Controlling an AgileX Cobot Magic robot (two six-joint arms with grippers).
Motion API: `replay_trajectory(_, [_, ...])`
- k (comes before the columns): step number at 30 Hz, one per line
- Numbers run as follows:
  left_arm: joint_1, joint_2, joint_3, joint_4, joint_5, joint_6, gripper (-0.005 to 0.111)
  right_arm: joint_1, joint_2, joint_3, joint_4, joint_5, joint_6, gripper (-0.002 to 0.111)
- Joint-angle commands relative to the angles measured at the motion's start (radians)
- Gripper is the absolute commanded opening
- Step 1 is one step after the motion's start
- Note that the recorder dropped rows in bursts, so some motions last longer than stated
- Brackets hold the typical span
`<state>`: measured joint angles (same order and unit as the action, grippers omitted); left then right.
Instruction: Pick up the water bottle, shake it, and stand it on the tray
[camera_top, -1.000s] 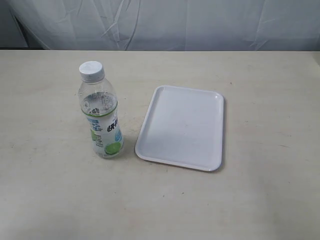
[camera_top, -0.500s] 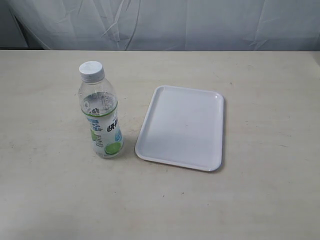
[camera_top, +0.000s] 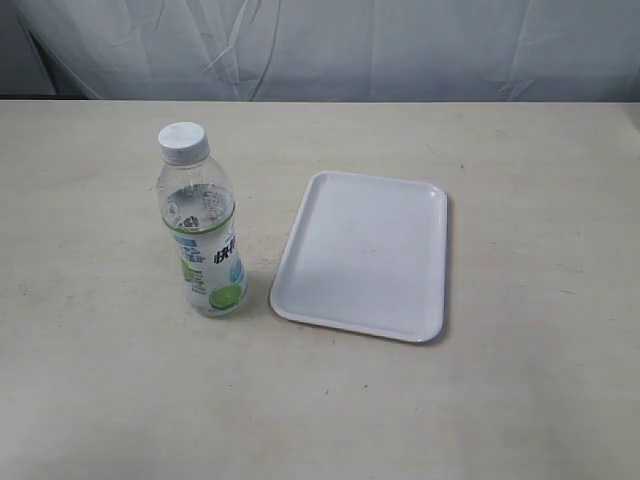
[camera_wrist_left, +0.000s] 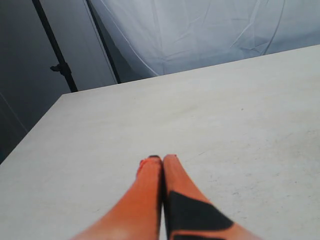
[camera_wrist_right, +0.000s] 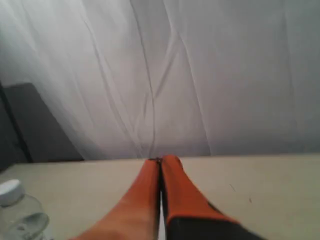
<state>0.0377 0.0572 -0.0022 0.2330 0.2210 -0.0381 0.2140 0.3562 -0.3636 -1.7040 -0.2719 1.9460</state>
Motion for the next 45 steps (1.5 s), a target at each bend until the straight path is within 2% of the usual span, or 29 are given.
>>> replay_trajectory(1, [0.001, -0.004, 0.002, -0.004, -0.013, -0.007, 0.000, -0.003, 0.378, -0.087, -0.040, 0.001, -0.012, 0.002])
replay_trajectory(2, [0.001, -0.004, 0.002, -0.004, -0.013, -0.007, 0.000, -0.003, 0.515, -0.130, -0.040, 0.013, -0.029, 0.002])
replay_trajectory(6, [0.001, -0.004, 0.002, -0.004, -0.013, -0.007, 0.000, -0.003, 0.709, -0.217, -0.040, 0.169, -0.045, -0.001])
replay_trajectory(12, [0.001, -0.004, 0.002, -0.004, -0.013, -0.007, 0.000, -0.003, 0.858, -0.261, -0.029, 0.704, -0.401, -0.001])
replay_trajectory(14, [0.001, -0.004, 0.002, -0.004, -0.013, -0.007, 0.000, -0.003, 0.876, -0.261, 0.066, 0.821, -0.428, -0.001])
replay_trajectory(15, [0.001, -0.004, 0.002, -0.004, -0.013, -0.007, 0.000, -0.003, 0.876, -0.261, 0.113, 0.803, -0.428, -0.001])
replay_trajectory(17, [0.001, -0.004, 0.002, -0.004, -0.013, -0.007, 0.000, -0.003, 0.874, -0.261, 0.193, 0.655, -0.430, -0.001])
replay_trajectory(19, [0.001, -0.004, 0.002, -0.004, -0.013, -0.007, 0.000, -0.003, 0.865, -0.254, 0.259, 0.365, -0.485, -0.001])
replay_trajectory(22, [0.001, -0.004, 0.002, -0.004, -0.013, -0.007, 0.000, -0.002, 0.865, -0.248, 0.207, -0.098, -0.496, -0.001])
replay_trajectory(24, [0.001, -0.004, 0.002, -0.004, -0.013, -0.007, 0.000, 0.020, 0.868, -0.250, 0.183, -0.225, -0.483, -0.001])
replay_trajectory(27, [0.001, -0.004, 0.002, -0.004, -0.013, -0.007, 0.000, 0.085, 0.870, -0.250, 0.098, -0.221, -0.337, -0.001])
replay_trajectory(30, [0.001, -0.004, 0.002, -0.004, -0.013, -0.007, 0.000, 0.211, 0.885, -0.259, -0.004, -0.190, -0.282, -0.001])
replay_trajectory(33, [0.001, -0.004, 0.002, -0.004, -0.013, -0.007, 0.000, 0.362, 0.913, -0.267, -0.040, 0.034, -0.167, -0.001])
replay_trajectory(37, [0.001, -0.004, 0.002, -0.004, -0.013, -0.007, 0.000, 0.523, 0.966, -0.277, -0.040, 0.294, -0.169, -0.001])
replay_trajectory(45, [0.001, -0.004, 0.002, -0.004, -0.013, -0.007, 0.000, 0.682, 1.112, -0.347, -0.040, 0.272, -0.221, -0.001])
